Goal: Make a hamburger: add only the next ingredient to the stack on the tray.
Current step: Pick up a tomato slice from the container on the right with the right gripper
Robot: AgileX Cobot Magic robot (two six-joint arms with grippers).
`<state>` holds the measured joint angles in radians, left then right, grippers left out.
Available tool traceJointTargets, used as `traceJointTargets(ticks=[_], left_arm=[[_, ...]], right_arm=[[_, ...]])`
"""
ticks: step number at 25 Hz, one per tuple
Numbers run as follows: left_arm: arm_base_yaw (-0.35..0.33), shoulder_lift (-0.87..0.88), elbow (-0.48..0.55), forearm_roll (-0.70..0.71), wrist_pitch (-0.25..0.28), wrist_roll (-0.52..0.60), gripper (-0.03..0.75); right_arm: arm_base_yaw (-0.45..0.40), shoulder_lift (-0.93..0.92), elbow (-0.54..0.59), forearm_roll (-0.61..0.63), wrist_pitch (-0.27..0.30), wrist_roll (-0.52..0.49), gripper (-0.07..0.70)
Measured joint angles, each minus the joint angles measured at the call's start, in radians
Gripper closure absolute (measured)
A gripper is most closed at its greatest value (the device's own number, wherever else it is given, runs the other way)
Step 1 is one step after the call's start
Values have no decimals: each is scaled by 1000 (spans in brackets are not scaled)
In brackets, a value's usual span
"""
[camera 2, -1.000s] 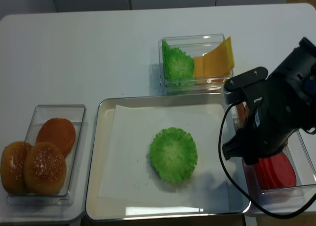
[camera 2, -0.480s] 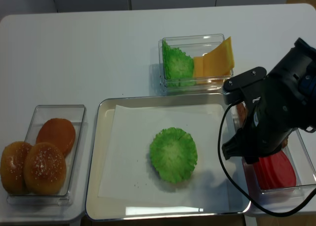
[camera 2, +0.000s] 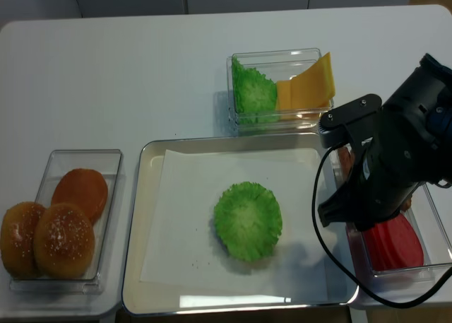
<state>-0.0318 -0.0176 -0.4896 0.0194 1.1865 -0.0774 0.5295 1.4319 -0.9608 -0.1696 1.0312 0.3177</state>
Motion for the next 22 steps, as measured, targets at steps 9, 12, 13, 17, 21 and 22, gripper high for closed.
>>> traceJointTargets(ticks=[9, 12, 13, 17, 21, 22], left_arm=[[0, 0, 0, 0, 0, 0, 307], [0, 0, 0, 0, 0, 0, 307], [0, 0, 0, 0, 0, 0, 307], [0, 0, 0, 0, 0, 0, 307], [0, 0, 0, 0, 0, 0, 307], [0, 0, 0, 0, 0, 0, 307]], right_arm=[[0, 0, 0, -6, 6, 4, 551], [0, -8, 0, -6, 6, 9, 552], [0, -17, 0, -6, 6, 11, 552], [0, -66, -7, -2, 13, 17, 552], [0, -112, -33, 0, 44, 21, 553], [0, -124, -44, 0, 49, 21, 553]])
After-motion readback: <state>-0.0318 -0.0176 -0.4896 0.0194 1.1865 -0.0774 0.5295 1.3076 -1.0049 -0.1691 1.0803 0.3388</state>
